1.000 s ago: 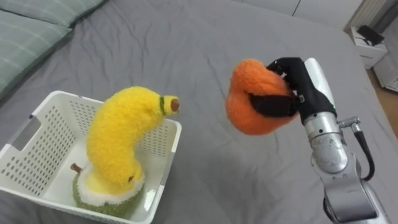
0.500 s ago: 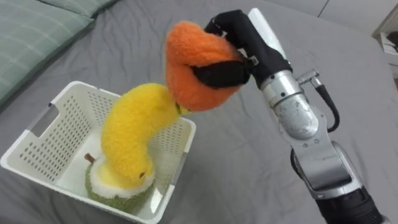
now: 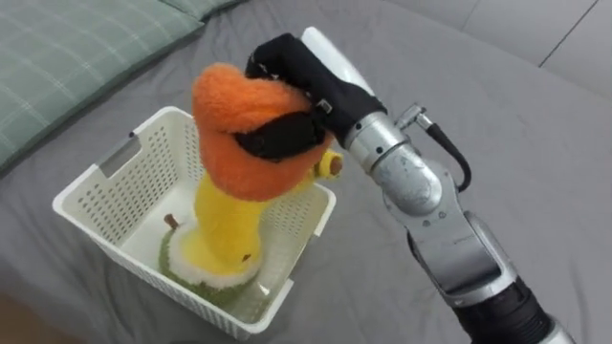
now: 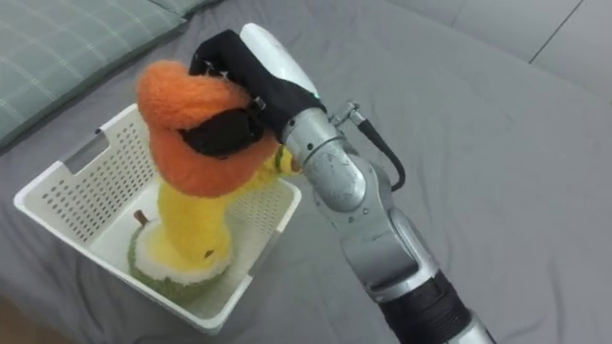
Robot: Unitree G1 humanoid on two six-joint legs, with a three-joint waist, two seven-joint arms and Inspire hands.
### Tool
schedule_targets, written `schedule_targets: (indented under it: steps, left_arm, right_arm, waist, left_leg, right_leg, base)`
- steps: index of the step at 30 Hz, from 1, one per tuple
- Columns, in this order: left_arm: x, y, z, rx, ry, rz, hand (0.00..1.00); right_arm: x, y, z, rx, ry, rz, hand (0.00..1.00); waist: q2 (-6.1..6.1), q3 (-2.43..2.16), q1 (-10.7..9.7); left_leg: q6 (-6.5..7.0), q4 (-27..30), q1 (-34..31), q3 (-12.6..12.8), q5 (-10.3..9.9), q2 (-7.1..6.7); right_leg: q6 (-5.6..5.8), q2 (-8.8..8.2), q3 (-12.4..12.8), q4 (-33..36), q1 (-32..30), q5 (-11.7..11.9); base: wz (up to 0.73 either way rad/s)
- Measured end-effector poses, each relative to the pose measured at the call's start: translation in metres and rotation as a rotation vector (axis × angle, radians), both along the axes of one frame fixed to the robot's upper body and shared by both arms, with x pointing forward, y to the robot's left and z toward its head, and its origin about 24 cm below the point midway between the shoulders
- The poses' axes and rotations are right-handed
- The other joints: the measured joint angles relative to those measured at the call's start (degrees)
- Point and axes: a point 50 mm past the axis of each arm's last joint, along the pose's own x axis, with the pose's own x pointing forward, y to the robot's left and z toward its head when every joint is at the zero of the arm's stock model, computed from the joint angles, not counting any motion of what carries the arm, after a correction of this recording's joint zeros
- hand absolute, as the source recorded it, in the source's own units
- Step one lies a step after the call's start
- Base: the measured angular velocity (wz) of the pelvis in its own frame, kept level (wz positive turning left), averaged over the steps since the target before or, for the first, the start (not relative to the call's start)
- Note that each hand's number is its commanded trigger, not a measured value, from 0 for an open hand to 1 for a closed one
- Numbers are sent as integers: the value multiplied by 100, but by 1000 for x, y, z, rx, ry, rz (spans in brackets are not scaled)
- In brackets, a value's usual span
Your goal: Collect toys from the bed
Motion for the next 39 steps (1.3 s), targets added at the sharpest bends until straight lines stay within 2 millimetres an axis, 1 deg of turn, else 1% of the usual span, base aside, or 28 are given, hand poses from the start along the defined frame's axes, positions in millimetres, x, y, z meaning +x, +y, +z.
schedule_targets:
  steps: [2, 3, 5, 6, 7, 10, 11, 13, 14, 15, 16, 17, 18, 19, 20, 21, 24, 29, 33, 39]
  left_arm:
    - [2, 0, 0, 1, -2, -3, 0]
    - [2, 0, 1, 0, -2, -4, 0]
    - [5, 0, 1, -3, -8, -2, 0]
    - [8, 1, 2, 0, -13, -4, 0]
    - [9, 1, 2, 0, -14, -5, 0]
    - [11, 0, 2, -4, -7, -9, 0]
    - [11, 0, 2, -5, -3, -10, 0]
    - [11, -1, 1, -8, 2, -13, 0]
    - [11, -2, 1, -9, 2, -14, 0]
    - [10, -4, 1, -15, 4, -13, 0]
    - [10, -5, 0, -18, 4, -14, 0]
    - [11, -7, 0, -22, 4, -14, 0]
    - [11, -9, 0, -27, 3, -14, 0]
    - [11, -9, 0, -27, 3, -13, 0]
    - [11, -9, 0, -27, 1, -14, 0]
    - [12, -9, 1, -27, -3, -15, 0]
    - [14, -11, 1, -31, -12, -17, 0]
    - [14, -11, 1, -32, -13, -14, 0]
    - [13, -10, 1, -31, -12, -16, 0]
    - [13, -12, 1, -32, -11, -19, 0]
  right_arm:
    - [0, 5, -1, -2, 14, 17, 100]
    - [0, 9, -1, -13, 15, 28, 100]
    - [3, 13, -1, -20, 24, 31, 100]
    - [5, 15, -1, -22, 36, 25, 100]
    - [6, 17, -3, -24, 50, 27, 100]
    - [9, 18, -7, -38, 76, 29, 100]
    - [10, 18, -11, -48, 88, 28, 100]
    - [12, 19, -20, -65, 124, 21, 100]
    - [14, 20, -24, -71, 139, 14, 87]
    - [16, 20, -33, -81, 174, -5, 65]
    - [18, 19, -41, -90, 200, -26, 54]
    - [19, 19, -44, -96, 206, -36, 23]
    - [20, 17, -47, -108, 206, -51, 0]
    - [21, 16, -48, -113, 201, -61, 0]
    - [22, 15, -49, -122, 189, -81, 0]
    - [22, 14, -49, -136, 173, -97, 0]
    - [23, 13, -48, -136, 147, -124, 0]
    - [24, 12, -48, -126, 133, -153, 0]
    - [26, 9, -55, -139, 147, -165, 0]
    - [28, 4, -62, -152, 158, -174, 0]
  waist:
    - [-45, 11, 8]
    - [-70, 25, 6]
    - [-119, 44, 29]
    - [-158, 45, 45]
    - [-183, 43, 108]
    - [-196, 41, 236]
    - [-203, 41, 299]
    - [-226, 46, 336]
    - [-230, 49, 335]
    - [-231, 51, 343]
    - [-238, 54, 370]
    - [-247, 56, 374]
    - [-255, 61, 403]
    - [-261, 67, 412]
    - [-246, 97, 436]
    - [-267, 96, 450]
    - [-276, 94, 471]
    - [-272, 97, 469]
    - [-272, 97, 468]
    - [-236, 124, 455]
  left_leg:
    - [-3, 14, -45, -99, 18, -25]
    - [-1, 14, -74, -152, 40, -50]
    - [1, 14, -122, -230, 67, -81]
    - [-4, 24, -155, -264, 76, -86]
    - [-8, 26, -164, -289, 79, -87]
    - [-7, 27, -171, -327, 80, -96]
    - [-7, 27, -175, -351, 79, -100]
    - [-15, 77, -246, -451, 84, -116]
    - [-18, 90, -253, -480, 88, -123]
    - [-20, 103, -279, -537, 104, -139]
    - [-17, 102, -300, -560, 121, -157]
    - [-15, 102, -305, -570, 125, -166]
    - [-14, 103, -333, -601, 127, -181]
    - [-14, 103, -341, -612, 129, -186]
    - [-16, 106, -355, -633, 131, -190]
    - [-19, 107, -363, -656, 135, -195]
    - [-15, 109, -387, -714, 156, -220]
    - [1, 109, -403, -747, 179, -252]
    - [4, 131, -442, -786, 182, -265]
    - [2, 194, -483, -823, 181, -273]
  right_leg:
    - [0, -15, -85, -5, 0, 0]
    - [3, -31, -147, -24, -1, -2]
    - [4, -38, -153, -69, -2, -2]
    - [4, -37, -163, -76, -15, -2]
    - [4, -35, -189, -79, -15, -2]
    - [4, -38, -215, -81, -8, -2]
    - [4, -37, -217, -84, -8, -2]
    - [11, -40, -234, -93, -25, -7]
    - [14, -49, -292, -97, -26, -9]
    - [19, -61, -372, -96, -23, -12]
    - [31, -81, -439, -95, -25, -20]
    - [38, -87, -459, -94, -25, -24]
    - [39, -96, -472, -93, -27, -25]
    - [39, -101, -481, -90, -28, -25]
    - [39, -101, -500, -85, -28, -25]
    - [39, -103, -525, -84, -28, -25]
    - [41, -121, -618, -84, -27, -26]
    - [45, -141, -618, -83, -27, -28]
    - [47, -147, -642, -84, -41, -29]
    - [47, -141, -631, -83, -61, -29]
  base:
    - [25]
    - [20]
    - [22]
    - [21]
    - [12]
    - [7]
    - [13]
    - [23]
    - [25]
    - [23]
    - [19]
    - [14]
    - [10]
    - [12]
    - [10]
    - [11]
    - [12]
    - [4]
    - [5]
    - [4]
